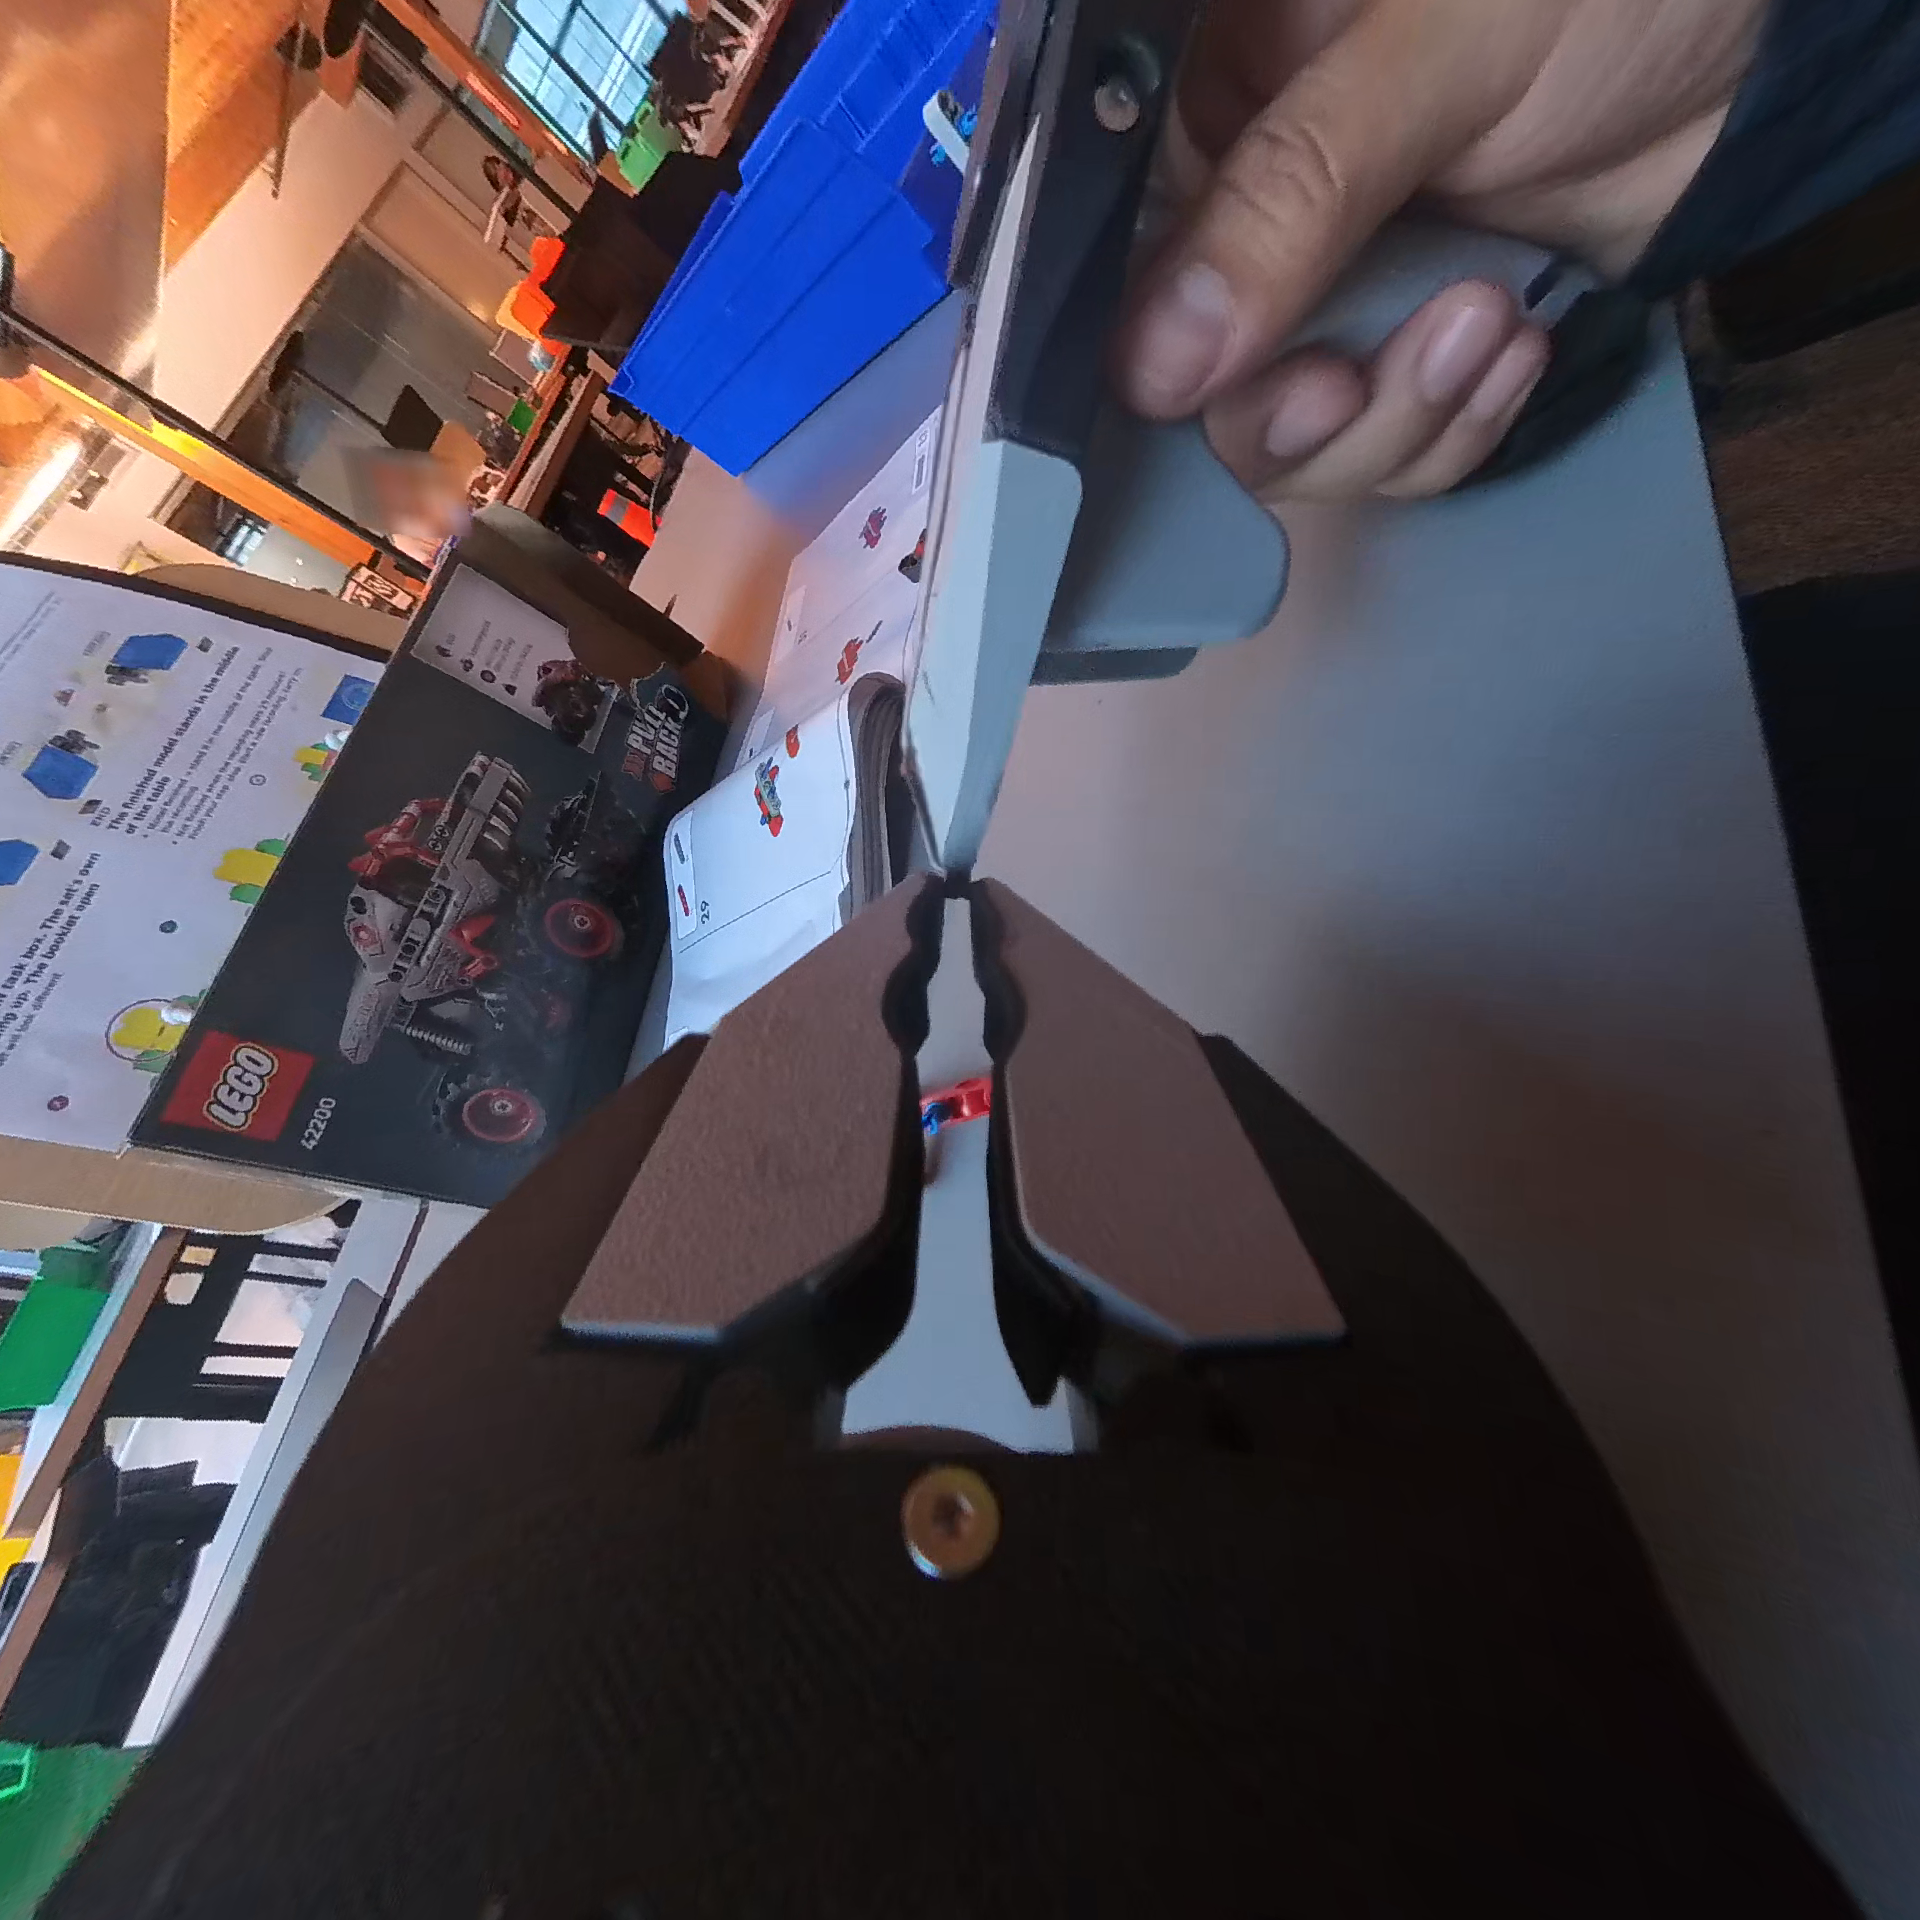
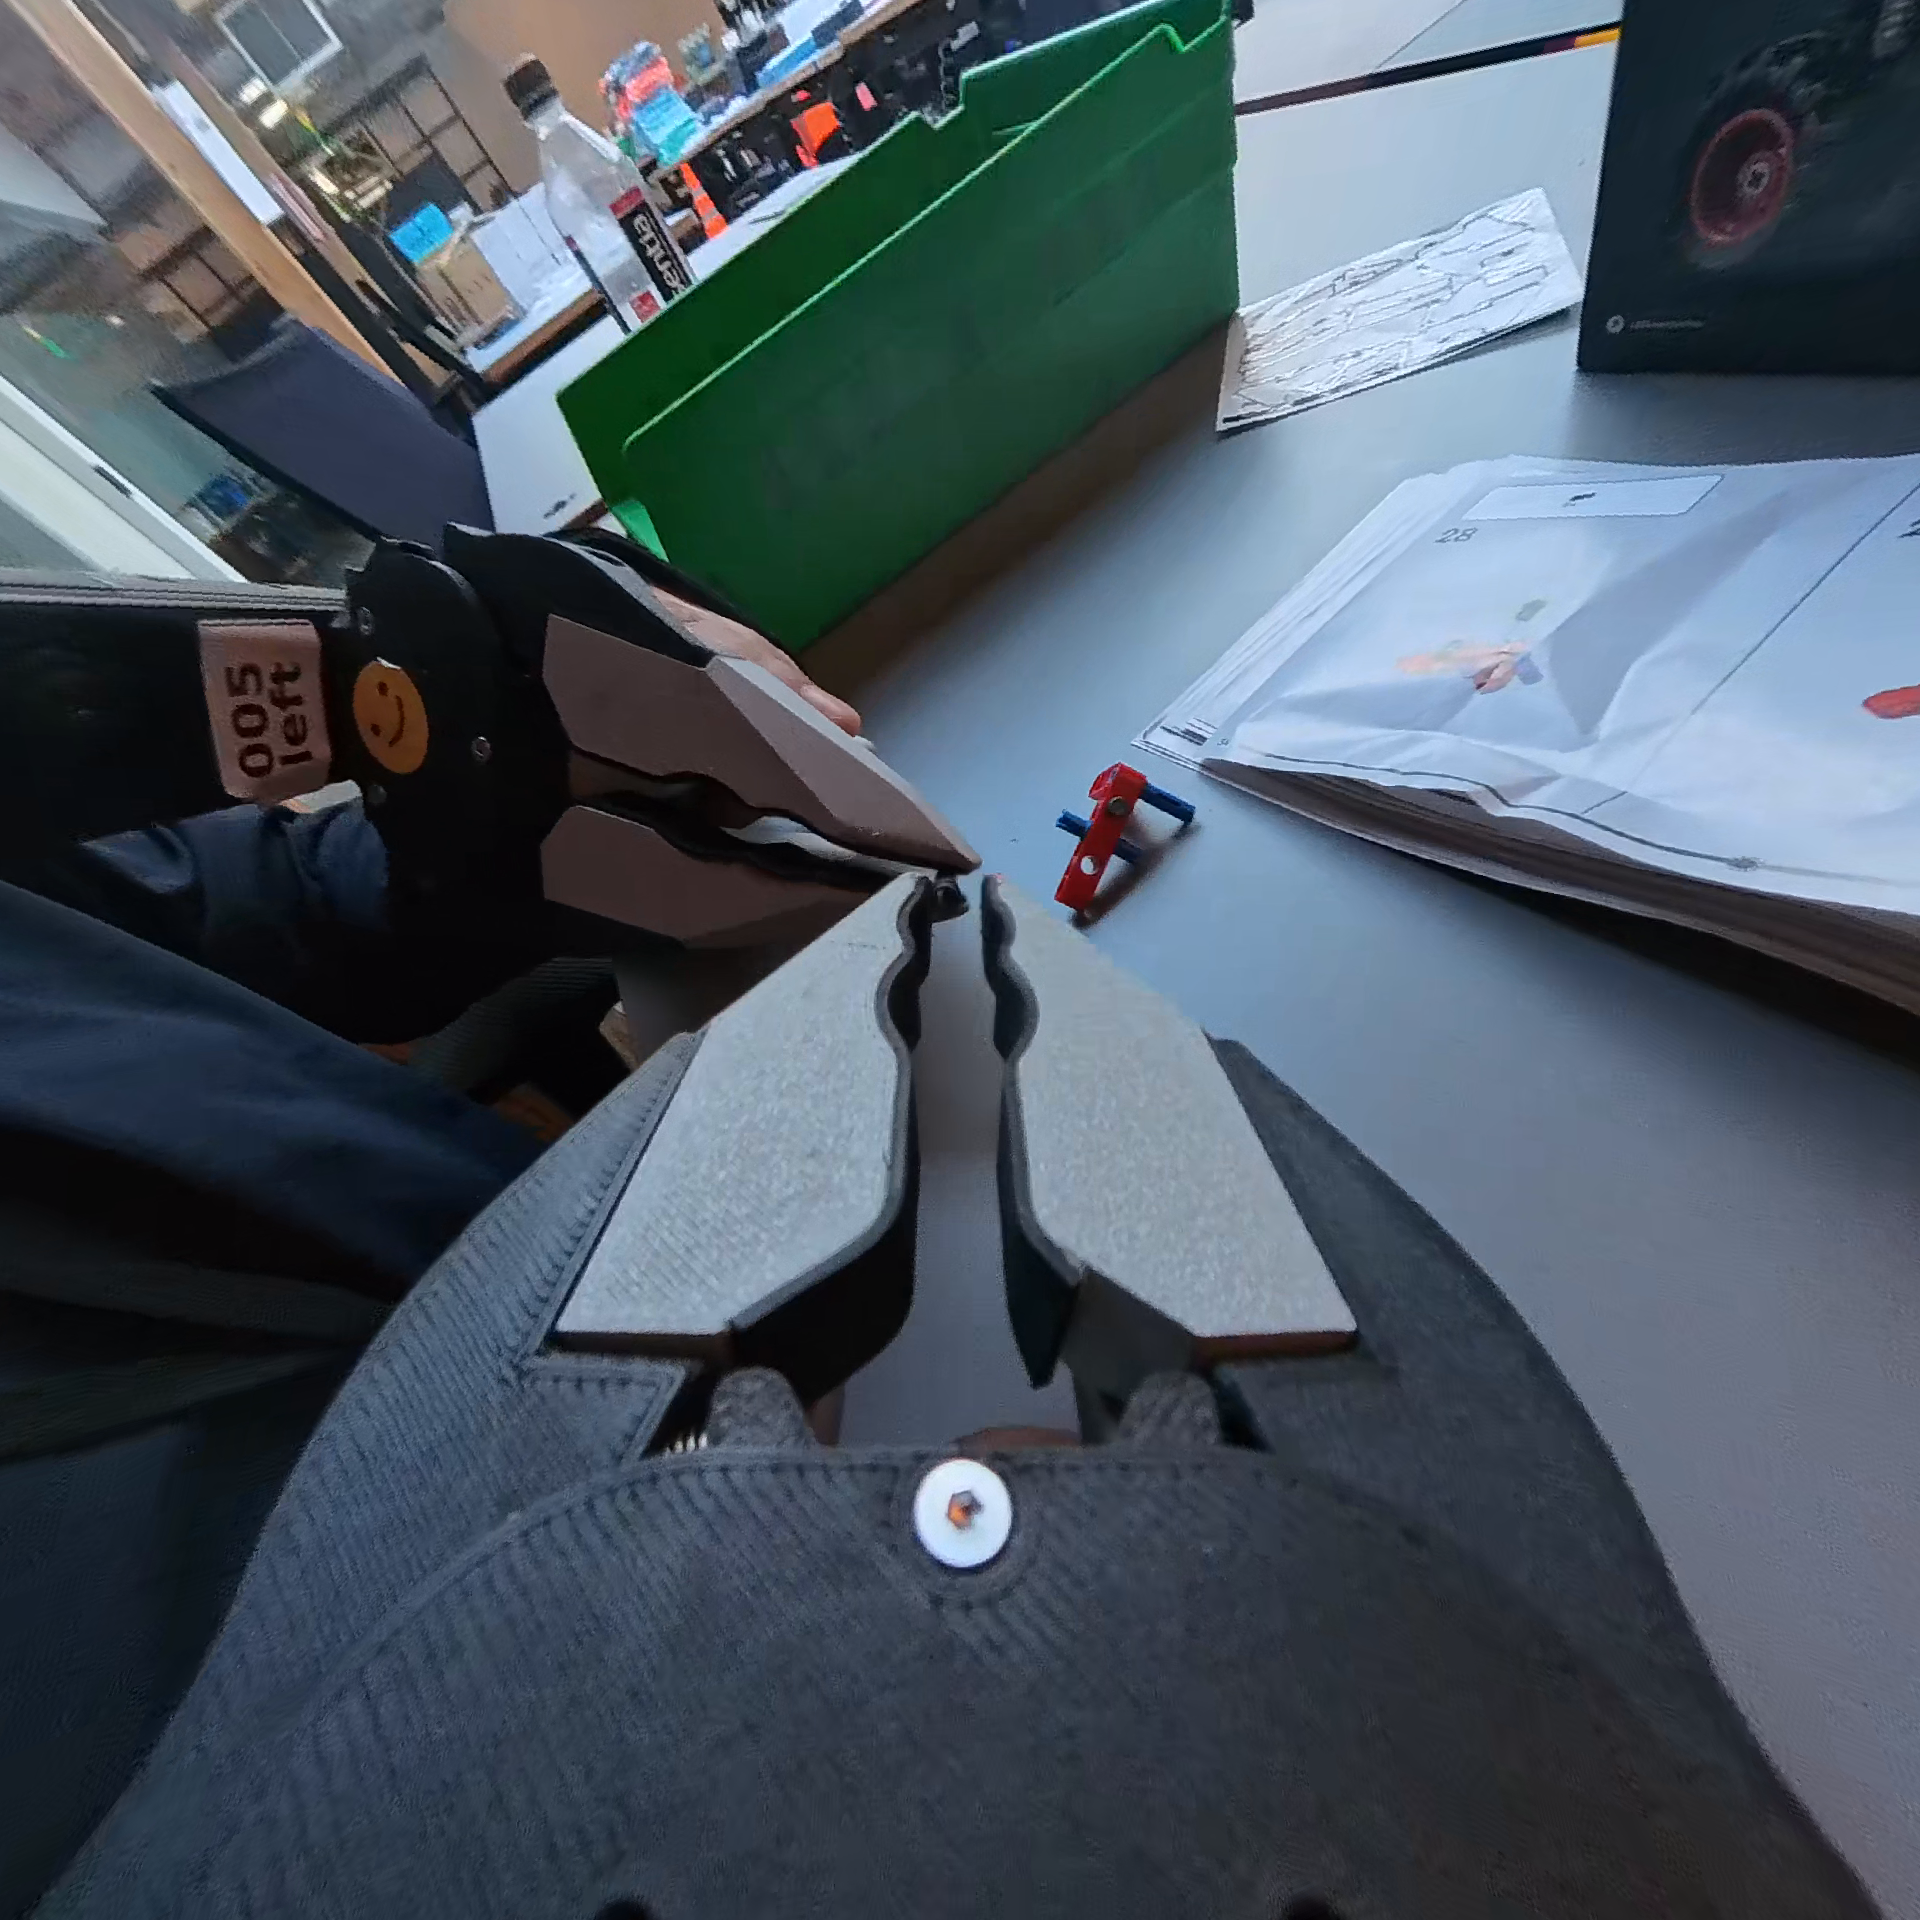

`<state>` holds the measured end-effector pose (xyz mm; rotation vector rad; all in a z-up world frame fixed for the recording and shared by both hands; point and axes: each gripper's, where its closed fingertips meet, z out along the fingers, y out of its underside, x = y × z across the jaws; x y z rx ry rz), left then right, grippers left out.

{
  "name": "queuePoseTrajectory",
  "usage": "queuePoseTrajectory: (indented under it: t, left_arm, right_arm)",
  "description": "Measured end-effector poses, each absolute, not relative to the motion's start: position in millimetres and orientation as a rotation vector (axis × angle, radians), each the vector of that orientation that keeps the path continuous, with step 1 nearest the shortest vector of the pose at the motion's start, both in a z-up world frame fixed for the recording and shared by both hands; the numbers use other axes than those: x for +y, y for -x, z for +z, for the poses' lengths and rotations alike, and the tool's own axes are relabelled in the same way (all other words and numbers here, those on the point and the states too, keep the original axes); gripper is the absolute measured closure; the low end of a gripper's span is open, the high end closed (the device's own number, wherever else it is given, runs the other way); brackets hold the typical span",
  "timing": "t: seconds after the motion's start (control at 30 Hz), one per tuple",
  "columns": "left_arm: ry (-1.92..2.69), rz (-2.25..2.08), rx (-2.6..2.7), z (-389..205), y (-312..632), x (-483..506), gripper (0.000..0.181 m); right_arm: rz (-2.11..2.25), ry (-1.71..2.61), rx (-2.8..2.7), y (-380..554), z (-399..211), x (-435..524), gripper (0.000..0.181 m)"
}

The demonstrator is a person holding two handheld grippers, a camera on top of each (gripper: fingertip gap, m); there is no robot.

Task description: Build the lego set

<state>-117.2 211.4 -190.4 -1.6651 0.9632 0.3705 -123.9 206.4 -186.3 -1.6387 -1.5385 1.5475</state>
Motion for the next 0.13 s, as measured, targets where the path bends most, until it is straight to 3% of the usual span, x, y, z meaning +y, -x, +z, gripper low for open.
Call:
queuePoseTrajectory:
  t: [0.13]
  left_arm:
    - [1.668, 0.375, 0.961, -190.9, 117.9, 211.6, 0.179]
  right_arm:
    - [1.546, 1.641, -1.550, 124.3, -187.5, 205.2, 0.177]
